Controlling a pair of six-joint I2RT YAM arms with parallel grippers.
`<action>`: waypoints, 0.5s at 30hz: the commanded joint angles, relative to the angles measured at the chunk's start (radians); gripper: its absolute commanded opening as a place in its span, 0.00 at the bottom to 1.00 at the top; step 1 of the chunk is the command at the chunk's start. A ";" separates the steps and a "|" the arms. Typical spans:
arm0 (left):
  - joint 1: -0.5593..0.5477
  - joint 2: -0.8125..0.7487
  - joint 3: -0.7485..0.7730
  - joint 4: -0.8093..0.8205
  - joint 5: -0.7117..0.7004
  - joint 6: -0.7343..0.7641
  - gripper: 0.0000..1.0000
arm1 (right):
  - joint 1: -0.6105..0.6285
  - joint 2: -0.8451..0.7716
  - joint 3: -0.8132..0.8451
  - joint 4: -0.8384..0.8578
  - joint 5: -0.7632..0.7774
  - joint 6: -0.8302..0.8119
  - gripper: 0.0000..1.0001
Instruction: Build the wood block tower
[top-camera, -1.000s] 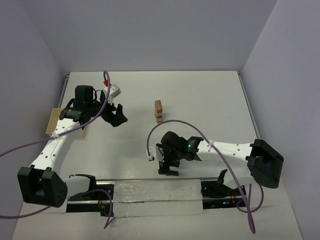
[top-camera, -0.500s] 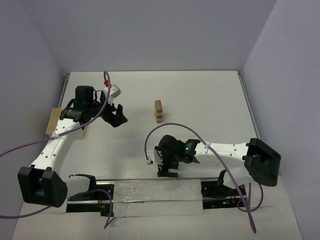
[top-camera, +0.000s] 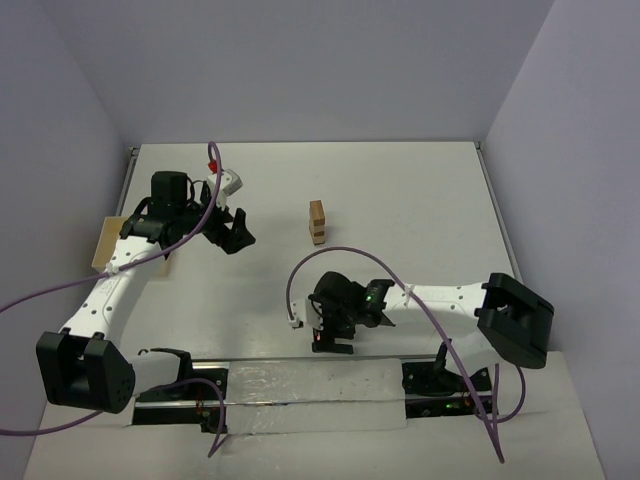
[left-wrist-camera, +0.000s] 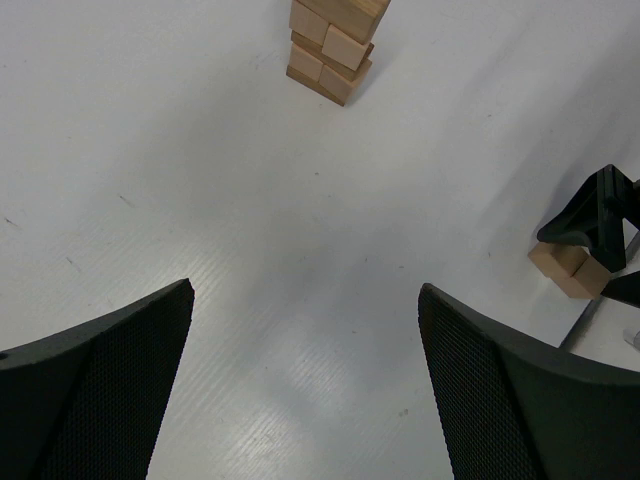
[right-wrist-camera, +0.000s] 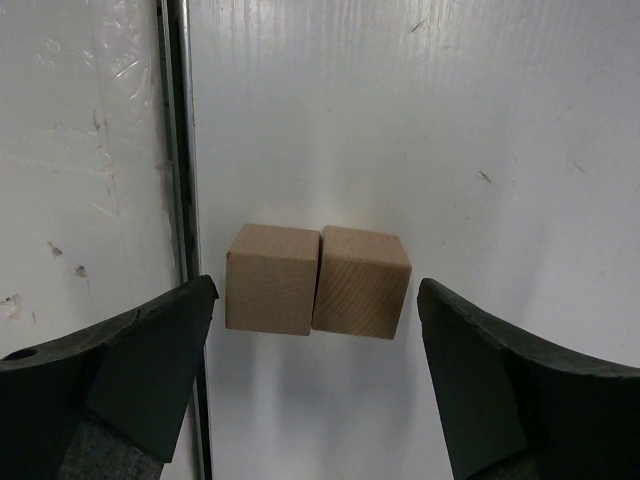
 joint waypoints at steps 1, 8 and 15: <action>-0.005 -0.003 0.009 0.040 0.002 0.012 0.99 | 0.021 0.019 0.012 0.029 0.025 0.007 0.87; -0.005 -0.003 0.006 0.043 0.000 0.012 0.99 | 0.023 0.020 0.012 0.036 0.032 0.013 0.77; -0.005 -0.003 0.002 0.043 0.000 0.013 0.99 | 0.023 0.013 0.010 0.039 0.035 0.024 0.60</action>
